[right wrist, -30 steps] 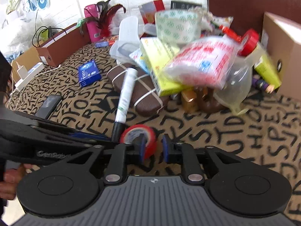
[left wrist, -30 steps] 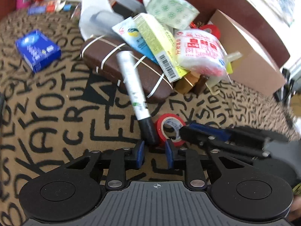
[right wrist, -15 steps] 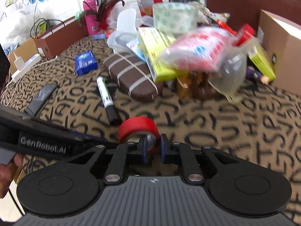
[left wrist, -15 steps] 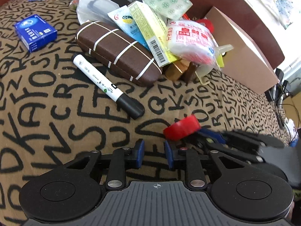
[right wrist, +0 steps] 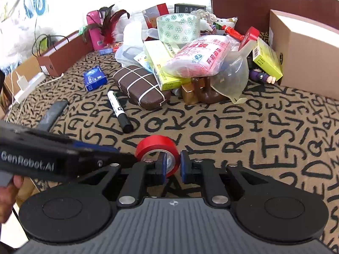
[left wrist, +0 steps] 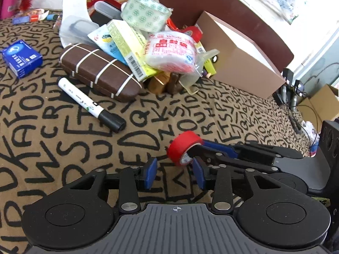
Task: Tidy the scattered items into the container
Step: 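Close the left gripper on the red tape roll and lift it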
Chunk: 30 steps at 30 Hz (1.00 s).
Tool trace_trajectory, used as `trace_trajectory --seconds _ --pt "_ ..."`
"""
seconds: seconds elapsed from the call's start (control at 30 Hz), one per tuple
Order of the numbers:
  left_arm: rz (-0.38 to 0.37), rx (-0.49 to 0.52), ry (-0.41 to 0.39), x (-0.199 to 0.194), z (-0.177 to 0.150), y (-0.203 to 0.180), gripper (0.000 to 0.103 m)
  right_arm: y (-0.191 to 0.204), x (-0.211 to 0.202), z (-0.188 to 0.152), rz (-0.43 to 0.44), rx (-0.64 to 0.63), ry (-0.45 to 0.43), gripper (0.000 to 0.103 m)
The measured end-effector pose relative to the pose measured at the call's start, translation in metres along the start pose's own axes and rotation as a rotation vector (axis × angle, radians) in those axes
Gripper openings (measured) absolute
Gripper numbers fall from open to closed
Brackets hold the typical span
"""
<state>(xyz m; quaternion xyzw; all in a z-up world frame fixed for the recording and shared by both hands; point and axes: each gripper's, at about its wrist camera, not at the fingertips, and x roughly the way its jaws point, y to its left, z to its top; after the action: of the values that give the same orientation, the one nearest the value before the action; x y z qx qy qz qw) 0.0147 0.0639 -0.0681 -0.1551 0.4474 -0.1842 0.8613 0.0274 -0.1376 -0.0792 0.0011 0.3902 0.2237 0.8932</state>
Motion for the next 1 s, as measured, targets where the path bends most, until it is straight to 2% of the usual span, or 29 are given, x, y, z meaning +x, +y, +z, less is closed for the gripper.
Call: trace_trajectory --seconds 0.23,0.57,0.6,0.67,0.73,0.83,1.0 --pt "0.000 -0.014 0.001 0.007 0.003 0.001 0.052 0.002 -0.004 0.000 -0.015 -0.010 -0.021 0.024" --pt "-0.029 -0.027 0.007 0.026 0.010 0.001 0.051 -0.010 -0.003 0.000 -0.051 0.040 -0.026 0.024" --pt "-0.024 -0.041 0.016 0.031 0.012 0.003 0.050 -0.011 -0.003 0.000 -0.055 0.047 -0.027 0.024" --pt "-0.014 -0.062 0.037 0.041 0.014 0.007 0.039 -0.014 -0.002 0.001 -0.054 0.065 -0.033 0.024" --pt "-0.015 -0.062 0.067 0.051 0.013 0.011 0.022 -0.014 -0.001 0.001 -0.035 0.075 -0.031 0.024" --pt "-0.016 -0.044 0.068 0.055 0.011 0.013 0.013 -0.012 0.004 0.000 -0.020 0.060 -0.008 0.022" --pt "-0.035 -0.059 0.074 0.060 0.015 0.019 0.016 -0.018 0.016 -0.001 -0.012 0.102 0.023 0.022"
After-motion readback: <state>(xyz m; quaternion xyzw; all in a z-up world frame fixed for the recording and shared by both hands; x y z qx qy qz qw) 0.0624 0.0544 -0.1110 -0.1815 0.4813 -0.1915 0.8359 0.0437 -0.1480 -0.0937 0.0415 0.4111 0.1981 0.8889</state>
